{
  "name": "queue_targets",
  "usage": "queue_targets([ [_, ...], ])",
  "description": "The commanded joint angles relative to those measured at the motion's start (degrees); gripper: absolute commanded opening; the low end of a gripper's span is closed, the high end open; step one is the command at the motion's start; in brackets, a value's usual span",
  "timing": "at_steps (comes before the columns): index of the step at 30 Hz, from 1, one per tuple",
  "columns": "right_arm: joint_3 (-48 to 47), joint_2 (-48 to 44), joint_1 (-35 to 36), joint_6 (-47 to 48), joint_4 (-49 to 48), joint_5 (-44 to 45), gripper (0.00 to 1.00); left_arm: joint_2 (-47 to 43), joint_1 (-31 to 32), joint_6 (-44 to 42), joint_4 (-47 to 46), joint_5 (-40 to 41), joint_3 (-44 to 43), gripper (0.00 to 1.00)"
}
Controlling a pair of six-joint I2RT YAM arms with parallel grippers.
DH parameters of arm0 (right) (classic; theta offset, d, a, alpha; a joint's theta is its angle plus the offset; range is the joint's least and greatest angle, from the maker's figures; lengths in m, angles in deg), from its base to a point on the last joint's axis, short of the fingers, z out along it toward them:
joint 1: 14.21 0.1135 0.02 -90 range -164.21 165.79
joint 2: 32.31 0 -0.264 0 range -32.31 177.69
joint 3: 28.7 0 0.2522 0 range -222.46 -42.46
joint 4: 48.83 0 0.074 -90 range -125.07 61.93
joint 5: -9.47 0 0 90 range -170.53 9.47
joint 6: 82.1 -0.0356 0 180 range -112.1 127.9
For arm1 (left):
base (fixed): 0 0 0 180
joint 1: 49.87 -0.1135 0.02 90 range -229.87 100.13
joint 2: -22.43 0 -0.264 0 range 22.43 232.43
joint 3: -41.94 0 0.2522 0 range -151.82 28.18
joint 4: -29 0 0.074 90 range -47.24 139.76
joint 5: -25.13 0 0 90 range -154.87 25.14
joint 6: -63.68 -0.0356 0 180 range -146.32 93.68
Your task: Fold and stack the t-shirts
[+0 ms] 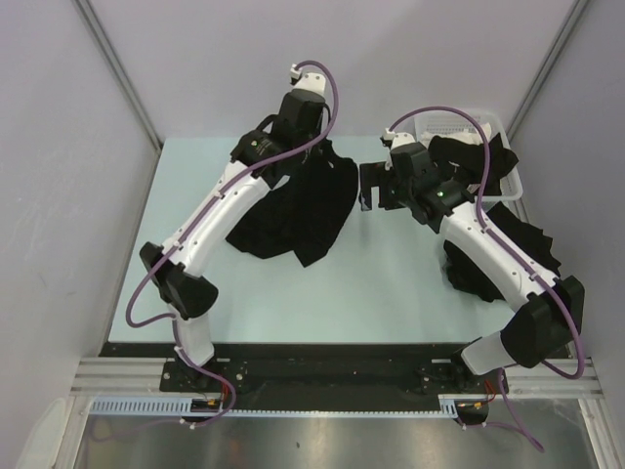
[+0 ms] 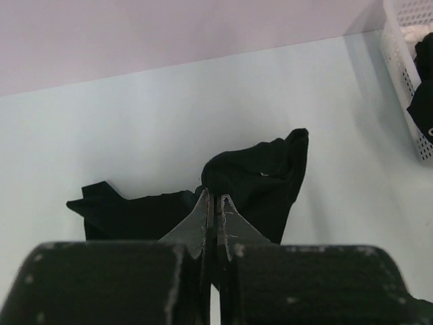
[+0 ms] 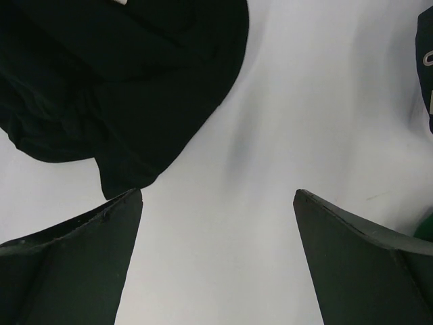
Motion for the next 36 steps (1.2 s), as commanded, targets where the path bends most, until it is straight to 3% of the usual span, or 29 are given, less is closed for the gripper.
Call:
queue_targets([
  [1, -0.17, -1.44, 0.28, -0.58, -2.96, -0.65, 0.99, -4.48, -0.37, -1.58, -3.17, 0.66, 3.14, 0.0],
  [8, -0.17, -1.7, 0.36, -0.49, -2.7, -0.48, 1.0, -4.47, -0.02, 2.73, -6.24, -4.95, 7.01, 0.0],
  [15, 0.18, -2.75, 0.19, -0.23, -2.61, 0.4, 1.0, -0.62, 2.09, 0.53, -10.91, -6.2, 6.41, 0.01],
  [19, 0.97, -3.54, 0.19, 0.12, -2.26, 0.14, 1.0, 1.85, 2.53, -0.61, -11.87, -5.15, 6.4, 0.32],
  [25, 2.91, -5.38, 0.63, -0.49, -1.38, -1.79, 1.0, 0.11, 3.67, -1.14, -12.4, 1.33, 8.77, 0.51],
  [29, 5.8, -6.45, 1.77, -2.95, -1.12, -4.6, 0.99, -5.96, 4.29, -0.62, -12.4, 8.55, 14.38, 0.55],
  [36, 9.41, -1.27, 5.02, -7.52, -3.04, -8.21, 1.0, -20.37, 4.38, 2.55, -11.27, 17.87, 32.56, 0.57],
])
